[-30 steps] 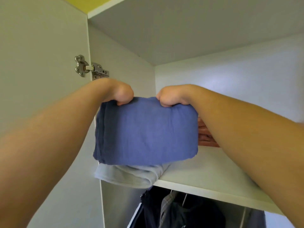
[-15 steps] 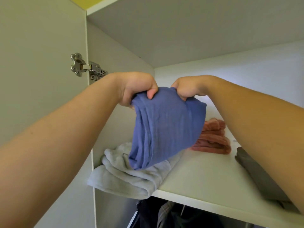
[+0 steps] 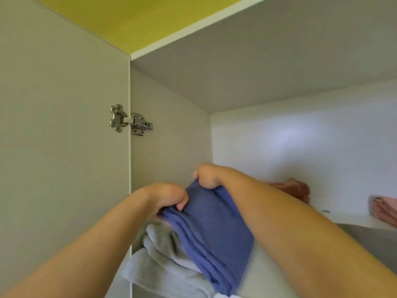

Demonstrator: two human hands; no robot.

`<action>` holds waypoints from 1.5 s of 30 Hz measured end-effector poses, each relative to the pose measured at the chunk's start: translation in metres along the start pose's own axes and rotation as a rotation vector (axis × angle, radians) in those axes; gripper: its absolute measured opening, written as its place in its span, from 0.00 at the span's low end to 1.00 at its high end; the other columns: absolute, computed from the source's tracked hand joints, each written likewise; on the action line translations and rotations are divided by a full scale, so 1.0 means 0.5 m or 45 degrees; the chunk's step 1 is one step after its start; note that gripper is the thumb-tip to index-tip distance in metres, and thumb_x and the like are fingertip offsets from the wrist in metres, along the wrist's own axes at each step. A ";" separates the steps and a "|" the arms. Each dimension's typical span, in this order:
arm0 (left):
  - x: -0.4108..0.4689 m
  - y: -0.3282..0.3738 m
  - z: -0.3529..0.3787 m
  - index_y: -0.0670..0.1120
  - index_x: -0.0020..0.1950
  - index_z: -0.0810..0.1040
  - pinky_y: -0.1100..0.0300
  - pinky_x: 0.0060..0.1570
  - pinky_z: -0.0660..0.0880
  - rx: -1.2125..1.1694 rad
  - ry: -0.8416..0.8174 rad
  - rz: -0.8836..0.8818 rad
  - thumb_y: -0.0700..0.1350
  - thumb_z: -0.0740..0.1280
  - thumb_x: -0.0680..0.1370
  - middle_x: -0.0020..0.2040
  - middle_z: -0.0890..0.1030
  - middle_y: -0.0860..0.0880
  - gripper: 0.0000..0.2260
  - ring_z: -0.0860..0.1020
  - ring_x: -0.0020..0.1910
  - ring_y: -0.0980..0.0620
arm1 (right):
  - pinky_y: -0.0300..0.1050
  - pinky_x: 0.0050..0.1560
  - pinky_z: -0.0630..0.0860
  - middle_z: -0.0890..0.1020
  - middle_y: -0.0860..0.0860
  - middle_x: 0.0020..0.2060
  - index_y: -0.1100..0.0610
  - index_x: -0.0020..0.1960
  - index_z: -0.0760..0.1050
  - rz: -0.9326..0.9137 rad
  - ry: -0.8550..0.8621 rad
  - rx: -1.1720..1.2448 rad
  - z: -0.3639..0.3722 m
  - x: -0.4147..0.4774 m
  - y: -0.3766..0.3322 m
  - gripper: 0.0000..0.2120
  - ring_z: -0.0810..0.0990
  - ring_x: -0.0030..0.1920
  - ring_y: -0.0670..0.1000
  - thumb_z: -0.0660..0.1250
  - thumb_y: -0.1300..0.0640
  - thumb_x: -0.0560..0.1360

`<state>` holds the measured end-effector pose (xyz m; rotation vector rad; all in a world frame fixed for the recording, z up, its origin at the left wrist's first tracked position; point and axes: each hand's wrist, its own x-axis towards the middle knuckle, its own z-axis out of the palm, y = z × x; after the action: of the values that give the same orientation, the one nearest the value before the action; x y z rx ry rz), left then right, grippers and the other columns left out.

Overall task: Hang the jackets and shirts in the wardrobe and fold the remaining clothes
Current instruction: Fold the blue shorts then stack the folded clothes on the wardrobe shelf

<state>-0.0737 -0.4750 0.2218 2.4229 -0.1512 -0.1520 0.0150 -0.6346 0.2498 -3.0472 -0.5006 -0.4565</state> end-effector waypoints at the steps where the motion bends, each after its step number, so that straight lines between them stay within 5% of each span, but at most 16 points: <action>1: 0.006 -0.021 0.010 0.38 0.36 0.74 0.66 0.25 0.67 0.245 0.077 -0.019 0.36 0.60 0.76 0.30 0.76 0.41 0.10 0.73 0.25 0.46 | 0.48 0.59 0.74 0.82 0.55 0.60 0.53 0.60 0.82 -0.019 -0.013 -0.061 0.038 0.016 -0.017 0.11 0.78 0.62 0.57 0.67 0.58 0.79; 3: 0.011 -0.056 0.031 0.38 0.54 0.78 0.64 0.32 0.72 0.594 0.200 -0.019 0.41 0.61 0.79 0.50 0.83 0.40 0.10 0.81 0.41 0.45 | 0.54 0.67 0.68 0.74 0.53 0.65 0.47 0.64 0.78 -0.063 0.023 -0.204 0.098 0.032 -0.036 0.18 0.69 0.69 0.57 0.68 0.60 0.76; 5: 0.001 -0.082 0.051 0.42 0.69 0.70 0.55 0.51 0.75 0.840 0.396 0.037 0.47 0.62 0.78 0.66 0.76 0.41 0.20 0.78 0.62 0.41 | 0.56 0.66 0.65 0.70 0.52 0.67 0.46 0.68 0.73 -0.060 0.103 -0.242 0.110 0.023 -0.031 0.23 0.66 0.69 0.56 0.68 0.60 0.75; 8: -0.055 -0.083 0.095 0.50 0.69 0.67 0.49 0.59 0.71 0.932 0.690 0.483 0.52 0.63 0.77 0.66 0.72 0.47 0.20 0.72 0.66 0.42 | 0.49 0.56 0.73 0.77 0.50 0.61 0.49 0.62 0.77 0.059 0.084 -0.064 0.077 -0.014 0.010 0.15 0.75 0.59 0.54 0.67 0.58 0.76; 11: -0.115 -0.081 0.130 0.61 0.74 0.62 0.55 0.66 0.66 0.718 0.322 1.013 0.68 0.66 0.71 0.71 0.69 0.58 0.33 0.66 0.71 0.53 | 0.50 0.55 0.79 0.84 0.51 0.52 0.52 0.52 0.83 0.167 -0.107 0.178 0.061 -0.063 0.048 0.06 0.83 0.54 0.55 0.69 0.56 0.76; 13: -0.133 -0.090 0.166 0.66 0.78 0.48 0.52 0.73 0.56 0.942 0.063 1.093 0.74 0.70 0.64 0.77 0.56 0.61 0.49 0.52 0.76 0.57 | 0.48 0.51 0.79 0.85 0.52 0.54 0.52 0.54 0.83 0.229 -0.276 0.270 0.078 -0.099 0.056 0.09 0.83 0.54 0.54 0.70 0.50 0.78; 15: -0.128 -0.110 0.208 0.65 0.78 0.34 0.41 0.77 0.48 1.229 0.038 1.034 0.67 0.76 0.65 0.81 0.43 0.57 0.58 0.42 0.80 0.51 | 0.48 0.57 0.76 0.83 0.50 0.59 0.50 0.61 0.81 0.244 -0.408 0.146 0.111 -0.130 0.053 0.16 0.80 0.57 0.52 0.67 0.43 0.79; 19: -0.109 -0.133 0.250 0.59 0.81 0.41 0.48 0.70 0.67 1.395 0.300 1.139 0.41 0.69 0.76 0.82 0.47 0.50 0.45 0.53 0.79 0.43 | 0.49 0.59 0.69 0.79 0.57 0.65 0.57 0.69 0.75 0.247 -0.437 0.054 0.139 -0.174 0.038 0.19 0.77 0.63 0.58 0.62 0.48 0.83; 24: -0.135 -0.148 0.188 0.58 0.78 0.62 0.71 0.64 0.64 0.831 0.076 1.264 0.37 0.61 0.73 0.72 0.70 0.59 0.35 0.70 0.70 0.57 | 0.53 0.64 0.72 0.76 0.55 0.65 0.58 0.70 0.73 0.369 -0.566 0.021 0.079 -0.255 0.035 0.22 0.77 0.60 0.57 0.64 0.46 0.82; 27: -0.121 -0.163 0.152 0.60 0.79 0.63 0.58 0.64 0.72 1.019 0.273 1.237 0.35 0.62 0.76 0.70 0.74 0.57 0.34 0.74 0.67 0.54 | 0.48 0.47 0.78 0.81 0.56 0.52 0.59 0.59 0.77 0.572 -0.680 0.115 0.043 -0.313 0.048 0.17 0.82 0.40 0.52 0.66 0.46 0.81; 30: -0.085 -0.189 0.108 0.61 0.79 0.59 0.56 0.64 0.71 1.461 0.347 1.053 0.41 0.61 0.80 0.69 0.74 0.55 0.30 0.75 0.67 0.50 | 0.41 0.27 0.79 0.84 0.57 0.50 0.61 0.64 0.77 0.685 -0.787 0.083 0.016 -0.365 0.044 0.25 0.84 0.30 0.53 0.64 0.40 0.81; 34: -0.059 -0.184 0.069 0.63 0.81 0.51 0.54 0.66 0.71 1.704 0.264 0.843 0.40 0.59 0.81 0.73 0.70 0.57 0.34 0.72 0.69 0.49 | 0.45 0.36 0.78 0.85 0.57 0.55 0.58 0.62 0.77 0.653 -0.658 0.020 0.001 -0.404 0.029 0.30 0.84 0.39 0.55 0.59 0.33 0.79; 36: -0.058 -0.141 0.073 0.62 0.76 0.65 0.53 0.58 0.75 1.312 0.461 0.850 0.40 0.61 0.78 0.69 0.76 0.55 0.29 0.76 0.64 0.48 | 0.49 0.47 0.79 0.83 0.56 0.55 0.59 0.65 0.75 0.553 -0.418 -0.160 0.004 -0.409 0.021 0.30 0.83 0.50 0.57 0.57 0.34 0.81; 38: -0.051 -0.081 0.116 0.55 0.72 0.74 0.58 0.59 0.74 0.699 0.548 0.883 0.38 0.61 0.78 0.66 0.80 0.52 0.24 0.78 0.63 0.47 | 0.54 0.67 0.71 0.76 0.57 0.69 0.58 0.74 0.70 0.527 -0.292 -0.263 0.021 -0.406 0.010 0.31 0.75 0.67 0.61 0.52 0.37 0.83; 40: -0.049 -0.017 0.184 0.50 0.75 0.73 0.63 0.65 0.67 0.365 0.410 0.821 0.41 0.60 0.82 0.72 0.76 0.50 0.20 0.74 0.70 0.48 | 0.54 0.73 0.61 0.66 0.59 0.77 0.60 0.79 0.62 0.573 -0.390 -0.157 0.047 -0.409 0.000 0.28 0.65 0.75 0.61 0.48 0.43 0.86; 45: 0.004 0.027 0.265 0.48 0.81 0.62 0.54 0.78 0.54 0.592 -0.118 0.656 0.51 0.47 0.88 0.82 0.60 0.48 0.22 0.61 0.79 0.48 | 0.54 0.74 0.58 0.58 0.60 0.80 0.59 0.82 0.51 0.597 -0.458 0.155 0.115 -0.408 0.008 0.24 0.61 0.77 0.62 0.44 0.51 0.88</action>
<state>-0.0925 -0.5707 0.1307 2.7354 -0.9308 0.0105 -0.1521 -0.6977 0.1360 -2.9861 0.1855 0.1358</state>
